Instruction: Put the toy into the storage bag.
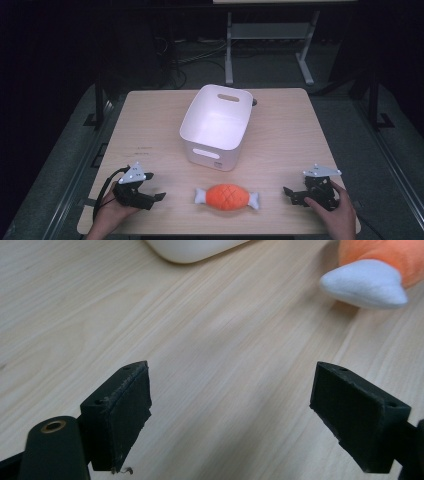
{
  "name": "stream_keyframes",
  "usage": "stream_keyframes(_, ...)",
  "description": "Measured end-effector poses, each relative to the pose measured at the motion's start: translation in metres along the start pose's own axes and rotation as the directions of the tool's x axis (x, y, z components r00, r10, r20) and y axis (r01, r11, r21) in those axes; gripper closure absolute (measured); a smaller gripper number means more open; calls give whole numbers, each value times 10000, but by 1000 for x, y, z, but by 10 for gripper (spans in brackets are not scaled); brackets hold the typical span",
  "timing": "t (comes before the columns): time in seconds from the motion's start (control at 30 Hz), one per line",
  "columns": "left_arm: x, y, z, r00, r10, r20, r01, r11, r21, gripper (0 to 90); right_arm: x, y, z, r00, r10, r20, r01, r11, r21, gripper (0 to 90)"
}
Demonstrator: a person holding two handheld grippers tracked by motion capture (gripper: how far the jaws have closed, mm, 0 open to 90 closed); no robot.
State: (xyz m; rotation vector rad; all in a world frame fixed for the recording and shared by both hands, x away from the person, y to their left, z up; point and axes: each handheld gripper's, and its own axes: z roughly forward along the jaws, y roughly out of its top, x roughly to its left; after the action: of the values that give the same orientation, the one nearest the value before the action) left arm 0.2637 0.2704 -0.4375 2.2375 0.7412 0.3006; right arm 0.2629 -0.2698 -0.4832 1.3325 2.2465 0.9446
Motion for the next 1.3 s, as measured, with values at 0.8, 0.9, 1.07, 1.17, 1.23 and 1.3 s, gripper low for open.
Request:
stream_keyframes(0.8, -25, 45, 20, 9813, 1370, 1355, -1371, 9905, -89, 157, 0, 0, 0, 10000, 1, 0, -1, 10000, 1, 15)
stream_keyframes(0.9, -29, 50, 23, 9751, 1601, 1533, -1615, 9869, -33, 157, 0, 0, 0, 10000, 9, -1, -9, 10000, 2, 15)
stream_keyframes(1.07, -35, 58, 28, 9673, 1818, 1771, -1828, 9831, -105, 157, 0, 0, 0, 10000, 1, 0, -1, 10000, 0, 15)
stream_keyframes(1.17, -38, 63, 31, 9624, 1941, 1903, -1953, 9807, -124, 157, 0, 0, 0, 10000, 9, -1, -9, 10000, 1, 15)
stream_keyframes(1.23, -40, 66, 34, 9579, 2076, 1982, -2089, 9778, -148, 157, 0, 0, 0, 10000, 1, 1, -1, 10000, -1, 15)
stream_keyframes(1.3, -43, 69, 37, 9542, 2134, 2099, -2149, 9765, -155, 157, 0, 0, 0, 10000, 4, 1, -4, 10000, 1, 15)
